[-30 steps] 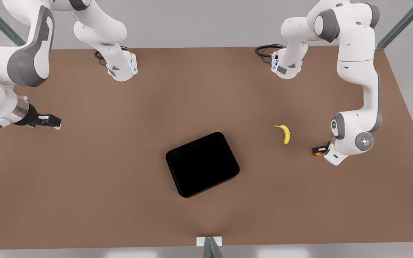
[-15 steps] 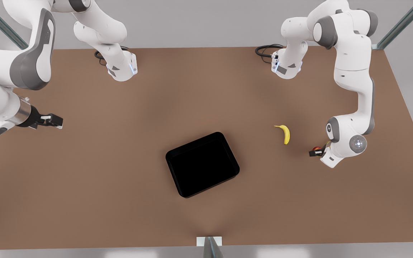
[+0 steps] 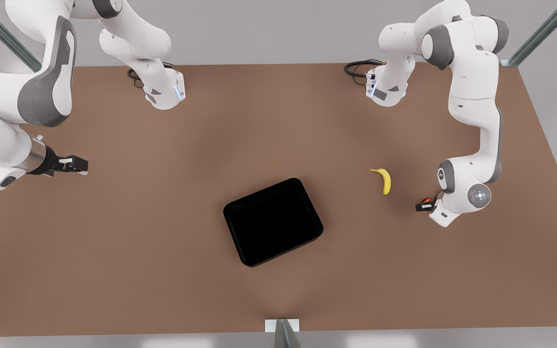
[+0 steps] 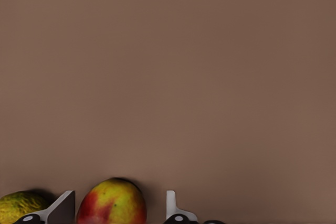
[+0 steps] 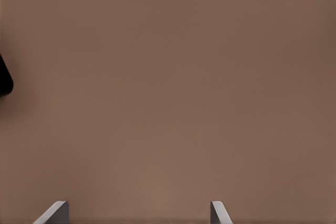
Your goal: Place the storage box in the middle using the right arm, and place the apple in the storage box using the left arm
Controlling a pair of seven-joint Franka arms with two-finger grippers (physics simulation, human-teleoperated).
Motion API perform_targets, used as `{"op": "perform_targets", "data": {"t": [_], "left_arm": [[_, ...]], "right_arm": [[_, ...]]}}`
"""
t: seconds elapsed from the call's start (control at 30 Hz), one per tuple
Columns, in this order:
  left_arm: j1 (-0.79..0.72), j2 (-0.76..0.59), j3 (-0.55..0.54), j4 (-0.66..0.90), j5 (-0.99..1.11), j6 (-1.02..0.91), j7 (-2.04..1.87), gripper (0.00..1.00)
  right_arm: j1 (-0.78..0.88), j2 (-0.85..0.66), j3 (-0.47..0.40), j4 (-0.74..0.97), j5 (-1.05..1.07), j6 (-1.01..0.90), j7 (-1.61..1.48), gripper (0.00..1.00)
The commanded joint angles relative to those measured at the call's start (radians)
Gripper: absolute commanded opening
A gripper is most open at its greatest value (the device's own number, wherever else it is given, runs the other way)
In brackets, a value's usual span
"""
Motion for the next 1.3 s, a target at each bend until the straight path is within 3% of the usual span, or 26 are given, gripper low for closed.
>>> {"op": "perform_targets", "data": {"t": [0.0, 0.2, 0.3, 0.47, 0.6, 0.7, 0.77, 0.93, 1.1, 1.13, 1.17, 1.2, 1.27], "left_arm": [[0.0, 0.005, 0.0, 0.0, 0.002, 0.011, -0.001, 0.88], [-0.001, 0.019, 0.0, -0.001, 0.002, 0.023, -0.001, 0.88], [-0.001, 0.019, 0.0, -0.001, 0.0, 0.02, -0.001, 0.67], [-0.003, 0.005, 0.002, 0.0, 0.0, -0.015, -0.008, 0.64], [-0.072, -0.092, 0.002, 0.013, 0.0, -0.115, -0.125, 0.64], [-0.213, -0.083, -0.025, 0.198, -0.003, -0.307, -0.39, 0.64], [-0.308, 0.009, -0.04, 0.425, -0.099, -0.409, -0.605, 0.64], [-0.501, 0.266, -0.109, 0.866, -0.146, -0.393, -0.985, 0.64], [-0.603, 0.286, -0.14, 0.87, -0.143, -0.291, -1.144, 0.64], [-0.604, 0.296, -0.141, 0.872, -0.143, -0.29, -1.144, 0.66], [-0.603, 0.302, -0.14, 0.872, -0.143, -0.281, -1.142, 0.93], [-0.603, 0.305, -0.14, 0.872, -0.141, -0.268, -1.142, 1.0], [-0.603, 0.298, -0.138, 0.872, -0.138, -0.282, -1.139, 1.0]], "right_arm": [[0.0, 0.0, 0.0, 0.001, 0.001, 0.0, -0.026, 1.0], [0.0, 0.002, 0.0, 0.002, 0.001, 0.0, -0.029, 1.0], [0.0, 0.002, 0.0, 0.002, 0.001, 0.0, -0.045, 1.0], [0.0, 0.002, 0.0, 0.004, 0.001, 0.004, -0.045, 1.0], [0.0, 0.002, 0.0, 0.004, 0.001, 0.005, -0.045, 1.0], [-0.002, 0.003, 0.0, 0.004, 0.001, 0.004, -0.046, 1.0], [0.0, 0.003, 0.0, 0.004, 0.001, 0.004, -0.046, 1.0], [0.0, 0.008, 0.0, 0.004, 0.001, 0.005, -0.046, 1.0], [-0.002, 0.008, -0.002, 0.005, 0.001, 0.007, -0.046, 1.0], [0.0, 0.008, -0.002, 0.005, 0.001, 0.007, -0.046, 1.0], [0.0, 0.008, -0.002, 0.005, 0.001, 0.007, -0.046, 1.0], [-0.002, 0.008, -0.002, 0.005, 0.001, 0.007, -0.045, 1.0], [-0.002, 0.008, -0.002, 0.005, 0.001, 0.005, -0.046, 1.0]]}}
